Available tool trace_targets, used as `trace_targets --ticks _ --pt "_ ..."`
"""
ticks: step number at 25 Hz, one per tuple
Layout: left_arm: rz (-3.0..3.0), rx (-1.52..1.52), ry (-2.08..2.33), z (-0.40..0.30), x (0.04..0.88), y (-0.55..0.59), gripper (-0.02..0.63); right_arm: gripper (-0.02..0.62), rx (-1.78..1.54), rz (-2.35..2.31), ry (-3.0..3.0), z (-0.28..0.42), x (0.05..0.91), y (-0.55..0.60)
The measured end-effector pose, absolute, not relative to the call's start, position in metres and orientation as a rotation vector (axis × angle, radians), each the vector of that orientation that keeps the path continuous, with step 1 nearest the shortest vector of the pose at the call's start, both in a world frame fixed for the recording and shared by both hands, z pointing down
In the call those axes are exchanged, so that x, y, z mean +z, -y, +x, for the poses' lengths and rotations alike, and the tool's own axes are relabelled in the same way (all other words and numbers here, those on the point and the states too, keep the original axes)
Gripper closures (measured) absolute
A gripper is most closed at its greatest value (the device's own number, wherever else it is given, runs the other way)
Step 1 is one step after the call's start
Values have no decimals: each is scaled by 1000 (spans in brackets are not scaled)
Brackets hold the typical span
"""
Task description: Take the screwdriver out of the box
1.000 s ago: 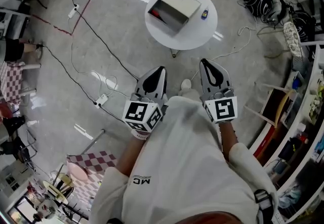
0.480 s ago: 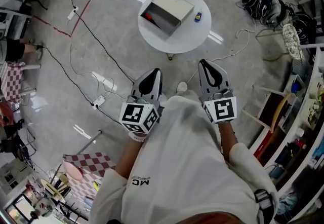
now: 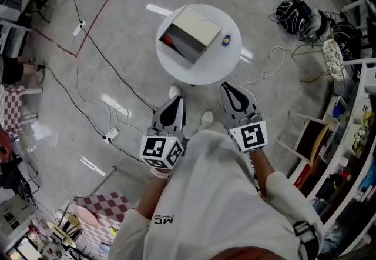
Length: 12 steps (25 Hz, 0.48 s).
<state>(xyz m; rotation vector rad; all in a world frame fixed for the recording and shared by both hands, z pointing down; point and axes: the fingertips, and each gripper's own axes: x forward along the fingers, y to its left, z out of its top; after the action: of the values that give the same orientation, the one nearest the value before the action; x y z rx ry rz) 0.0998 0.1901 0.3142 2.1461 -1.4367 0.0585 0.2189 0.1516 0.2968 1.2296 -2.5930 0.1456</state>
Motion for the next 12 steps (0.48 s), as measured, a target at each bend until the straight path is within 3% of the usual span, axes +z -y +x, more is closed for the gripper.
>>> trace_targets --ticks 12 --pt "2231 63 1320 -1 307 -72 595 523 98 1330 2522 120 281 -40"
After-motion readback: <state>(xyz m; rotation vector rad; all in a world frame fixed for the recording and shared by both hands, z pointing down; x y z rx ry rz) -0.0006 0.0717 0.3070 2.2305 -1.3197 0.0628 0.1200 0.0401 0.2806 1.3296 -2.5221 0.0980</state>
